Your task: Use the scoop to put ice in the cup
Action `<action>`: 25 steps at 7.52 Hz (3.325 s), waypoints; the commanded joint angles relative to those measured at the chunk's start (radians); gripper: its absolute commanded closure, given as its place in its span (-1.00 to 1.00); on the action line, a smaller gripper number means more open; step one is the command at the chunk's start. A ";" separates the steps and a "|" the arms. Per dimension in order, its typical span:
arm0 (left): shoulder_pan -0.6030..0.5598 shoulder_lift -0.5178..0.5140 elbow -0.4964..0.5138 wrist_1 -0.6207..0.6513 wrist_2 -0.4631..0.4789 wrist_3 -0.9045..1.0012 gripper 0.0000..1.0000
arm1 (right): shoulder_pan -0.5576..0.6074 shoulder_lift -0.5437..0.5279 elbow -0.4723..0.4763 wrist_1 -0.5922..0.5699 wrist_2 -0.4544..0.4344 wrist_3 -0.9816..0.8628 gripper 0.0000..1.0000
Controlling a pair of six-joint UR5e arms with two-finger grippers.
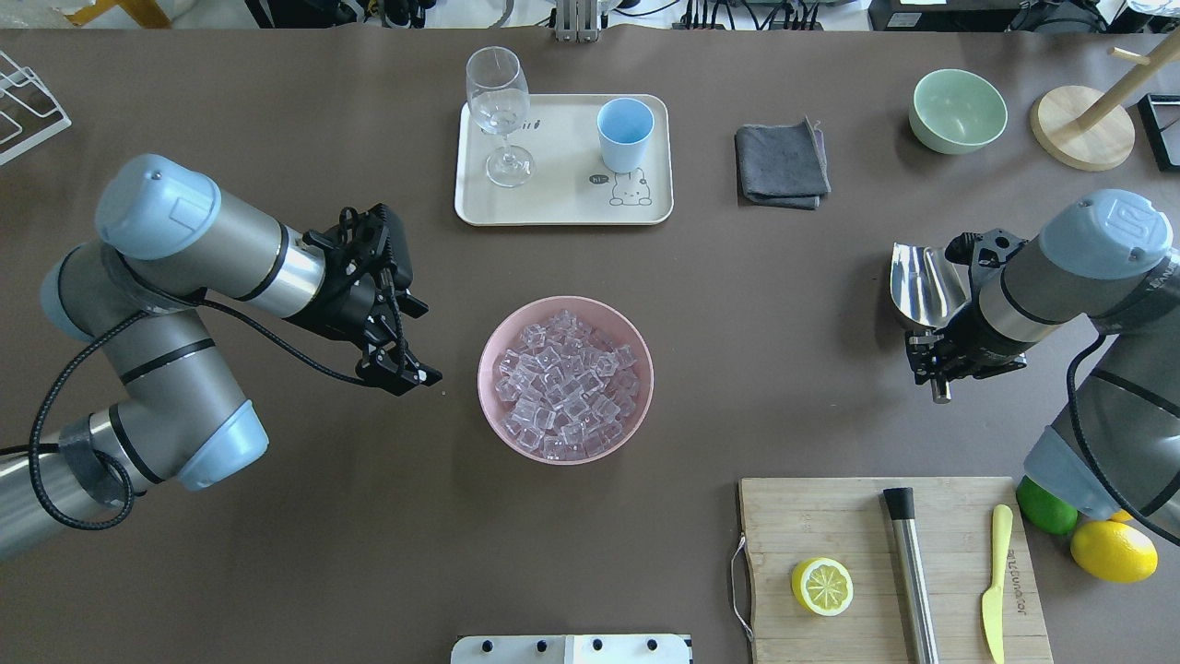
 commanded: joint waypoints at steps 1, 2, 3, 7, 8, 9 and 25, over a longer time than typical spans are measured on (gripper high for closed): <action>0.018 0.002 0.090 -0.171 0.022 0.004 -0.96 | 0.015 0.001 0.241 -0.178 -0.007 -0.223 1.00; 0.018 0.004 0.156 -0.280 0.022 0.006 -0.96 | 0.015 0.001 0.277 -0.197 -0.015 -0.333 1.00; 0.018 0.004 0.190 -0.332 0.022 0.006 -0.96 | 0.013 0.013 0.283 -0.197 -0.018 -0.439 1.00; 0.018 -0.034 0.296 -0.478 0.059 0.234 -0.96 | 0.007 0.175 0.381 -0.612 -0.233 -1.166 1.00; 0.018 -0.059 0.351 -0.548 0.059 0.233 -0.96 | 0.001 0.188 0.435 -0.719 -0.268 -1.297 1.00; 0.020 -0.062 0.361 -0.548 0.071 0.228 -0.96 | -0.014 0.206 0.458 -0.811 -0.315 -1.432 1.00; 0.081 -0.087 0.369 -0.508 0.072 0.156 -0.96 | -0.229 0.930 -0.203 -1.312 -0.529 -1.605 1.00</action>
